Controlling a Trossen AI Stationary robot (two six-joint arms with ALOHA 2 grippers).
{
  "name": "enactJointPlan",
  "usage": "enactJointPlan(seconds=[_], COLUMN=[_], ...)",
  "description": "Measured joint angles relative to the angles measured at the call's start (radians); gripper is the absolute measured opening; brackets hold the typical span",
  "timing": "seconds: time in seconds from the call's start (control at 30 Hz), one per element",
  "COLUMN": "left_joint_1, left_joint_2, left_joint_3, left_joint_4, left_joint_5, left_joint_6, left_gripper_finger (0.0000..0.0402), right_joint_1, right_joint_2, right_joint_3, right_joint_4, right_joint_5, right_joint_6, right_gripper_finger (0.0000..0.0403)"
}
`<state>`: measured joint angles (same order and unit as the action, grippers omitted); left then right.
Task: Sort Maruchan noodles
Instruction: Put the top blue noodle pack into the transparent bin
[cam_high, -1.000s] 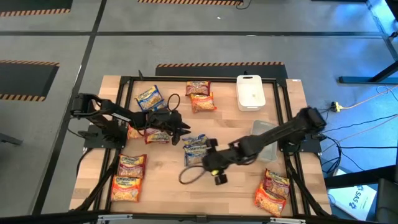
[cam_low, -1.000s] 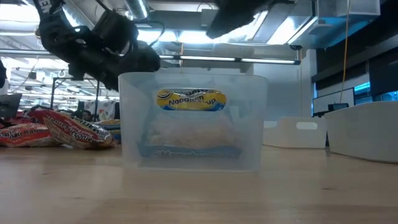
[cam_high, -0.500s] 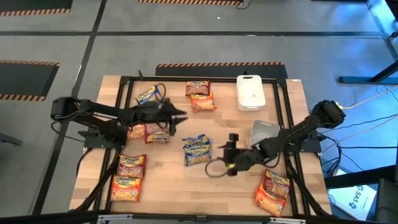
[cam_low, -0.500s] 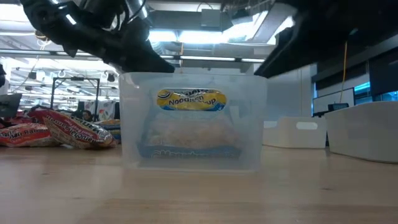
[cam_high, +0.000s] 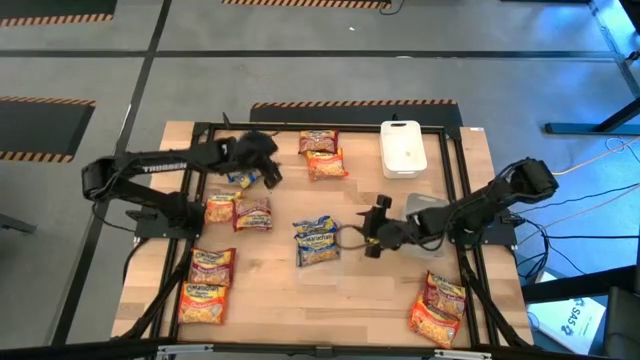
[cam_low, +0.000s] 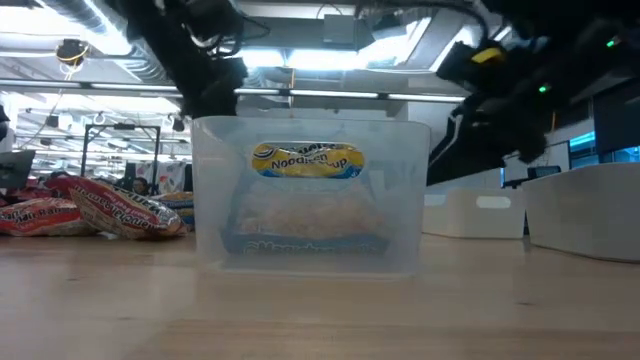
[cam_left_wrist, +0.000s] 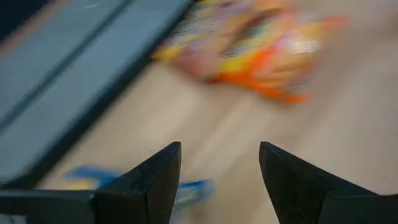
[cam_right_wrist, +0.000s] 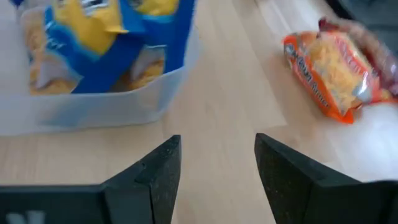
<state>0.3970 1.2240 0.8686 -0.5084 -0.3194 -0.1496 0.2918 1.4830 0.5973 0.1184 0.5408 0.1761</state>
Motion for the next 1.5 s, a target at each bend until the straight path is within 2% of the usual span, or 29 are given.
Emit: enactJointPlan(seconds=[0.07, 0.17, 0.33, 0.5, 0.67, 0.97, 1.1, 1.2, 1.33, 1.5], left_joint_1=[0.016, 0.062, 0.167, 0.289, 0.394, 0.373, 0.368, 0.361, 0.341, 0.319], left_joint_2=[0.0, 0.001, 0.028, 0.034, 0.045, 0.146, 0.198, 0.225, 0.239, 0.24], left_joint_3=[0.025, 0.018, -0.023, -0.012, -0.011, -0.035, -0.033, -0.03, -0.031, -0.032], left_joint_4=[-0.077, -0.124, -0.157, -0.161, -0.162, -0.159, -0.144, -0.137, -0.138, -0.142], left_joint_5=[-0.083, -0.09, -0.028, 0.142, 0.213, 0.285, 0.198, 0.189, 0.153, 0.092], left_joint_6=[-0.002, 0.003, -0.021, -0.009, 0.0, 0.003, 0.006, 0.026, 0.031, 0.032], left_gripper_finger=[0.0211, 0.021, 0.0209, 0.0209, 0.0209, 0.0209, 0.0209, 0.0206, 0.0177, 0.0119], right_joint_1=[-0.021, -0.045, -0.06, -0.057, -0.057, -0.057, -0.057, -0.057, -0.057, -0.057], right_joint_2=[0.0, 0.0, 0.0, 0.006, 0.022, 0.05, 0.05, 0.05, 0.05, 0.05], right_joint_3=[-0.005, -0.005, -0.005, -0.005, -0.005, -0.004, -0.004, -0.004, -0.004, -0.004], right_joint_4=[0.02, 0.052, 0.073, 0.074, 0.104, 0.135, 0.142, 0.146, 0.151, 0.167], right_joint_5=[-0.016, -0.021, -0.062, -0.064, -0.063, -0.068, -0.083, -0.09, -0.09, -0.09], right_joint_6=[0.002, -0.001, -0.023, -0.022, -0.007, 0.0, 0.001, 0.001, 0.001, 0.002], right_gripper_finger=[0.0193, 0.0193, 0.0193, 0.0193, 0.0193, 0.0193, 0.0193, 0.0193, 0.0193, 0.0193])
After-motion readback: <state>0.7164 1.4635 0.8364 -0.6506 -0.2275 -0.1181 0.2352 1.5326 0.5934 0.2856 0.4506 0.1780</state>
